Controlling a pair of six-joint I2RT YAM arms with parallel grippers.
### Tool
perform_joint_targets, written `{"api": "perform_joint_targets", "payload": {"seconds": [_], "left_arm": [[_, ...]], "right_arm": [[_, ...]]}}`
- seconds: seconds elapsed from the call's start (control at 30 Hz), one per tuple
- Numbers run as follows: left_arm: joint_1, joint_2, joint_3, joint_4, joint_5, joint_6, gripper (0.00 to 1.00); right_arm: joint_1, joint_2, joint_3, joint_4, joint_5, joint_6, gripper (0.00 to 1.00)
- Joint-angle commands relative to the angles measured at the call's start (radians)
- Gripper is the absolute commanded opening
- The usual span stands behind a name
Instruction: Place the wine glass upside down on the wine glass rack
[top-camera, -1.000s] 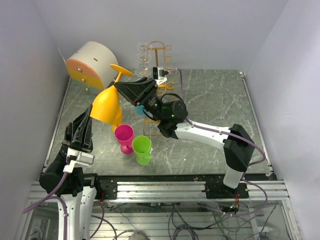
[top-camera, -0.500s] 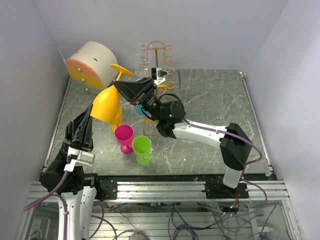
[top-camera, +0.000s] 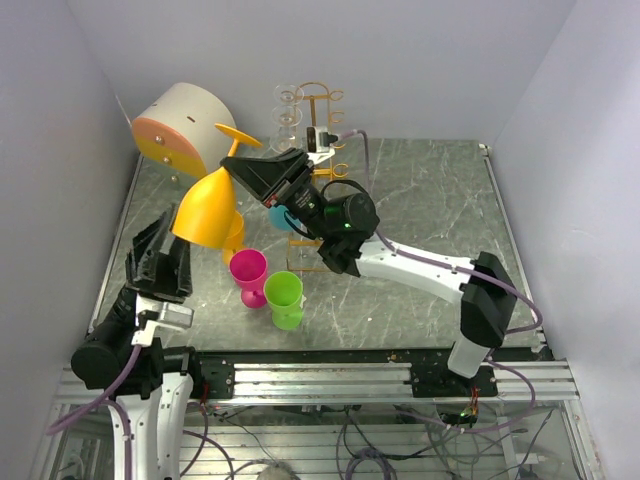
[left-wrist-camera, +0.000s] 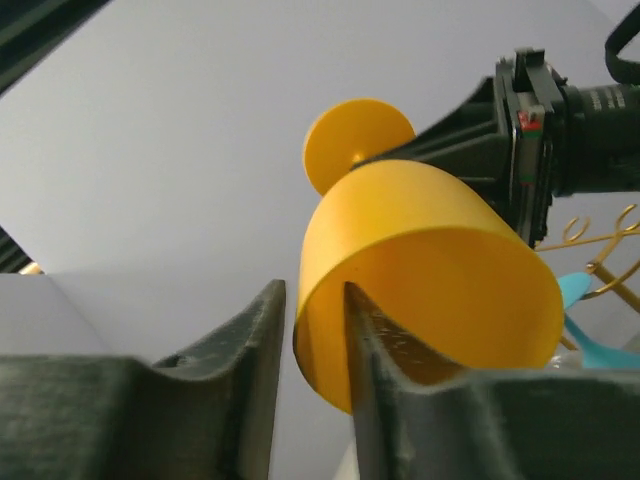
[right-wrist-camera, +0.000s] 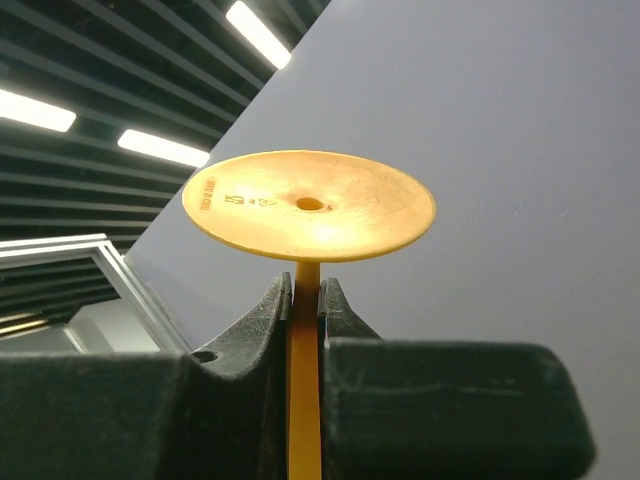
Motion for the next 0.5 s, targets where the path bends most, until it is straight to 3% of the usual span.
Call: {"api": "perform_joint_targets", "payload": {"seconds": [0.0, 0.13, 0.23, 0.33, 0.47], "left_arm": [[0.008, -0.016, 0.078, -0.177, 0.035, 0.068, 0.53], [0.009, -0.014, 0.174, -0.335, -0.009, 0.116, 0.83], [0.009, -0.006, 0.285, -0.520, -0.076, 0.186, 0.97], [0.009, 0.002, 0.372, -0.677, -0.146, 0.227, 0.99], [0.012, 0.118, 0.552, -0.958, -0.281, 0.159, 1.00]], "right_arm": [[0.011, -0.075, 0.027, -0.098, 0.024, -0.111, 0.00], [0.007, -0.124, 0.124, -0.333, 0.059, -0.273, 0.00], [0.009, -0.171, 0.199, -0.484, 0.110, -0.407, 0.00], [0.008, -0.215, 0.249, -0.615, 0.166, -0.539, 0.00], [-0.018, -0.263, 0.316, -0.783, 0.238, -0.727, 0.00]]}}
